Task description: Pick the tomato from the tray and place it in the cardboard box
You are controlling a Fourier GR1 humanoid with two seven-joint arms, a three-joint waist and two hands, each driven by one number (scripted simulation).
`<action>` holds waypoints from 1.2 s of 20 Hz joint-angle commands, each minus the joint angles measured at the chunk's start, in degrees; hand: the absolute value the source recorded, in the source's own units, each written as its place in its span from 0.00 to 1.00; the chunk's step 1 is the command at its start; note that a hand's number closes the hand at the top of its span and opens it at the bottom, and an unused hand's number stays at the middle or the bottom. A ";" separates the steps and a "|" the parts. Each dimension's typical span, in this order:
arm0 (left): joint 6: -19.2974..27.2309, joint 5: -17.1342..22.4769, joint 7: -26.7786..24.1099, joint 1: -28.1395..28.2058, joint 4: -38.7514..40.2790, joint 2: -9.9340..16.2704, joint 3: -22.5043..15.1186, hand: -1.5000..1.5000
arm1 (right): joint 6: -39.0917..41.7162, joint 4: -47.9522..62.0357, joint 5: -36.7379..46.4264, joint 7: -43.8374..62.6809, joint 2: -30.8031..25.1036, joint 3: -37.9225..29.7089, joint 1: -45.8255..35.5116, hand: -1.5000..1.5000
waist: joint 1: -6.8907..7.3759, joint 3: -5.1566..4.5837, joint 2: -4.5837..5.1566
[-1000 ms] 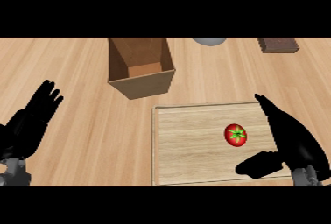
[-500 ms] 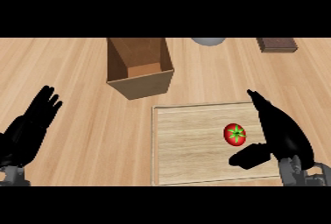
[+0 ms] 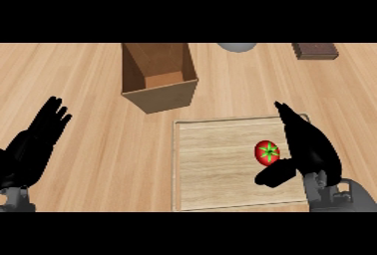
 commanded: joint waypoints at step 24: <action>-2.28 -2.98 0.14 -3.06 3.11 -2.44 1.62 0.50 | 9.28 10.11 5.85 4.58 7.81 -2.61 0.60 0.00 | -0.35 0.01 0.03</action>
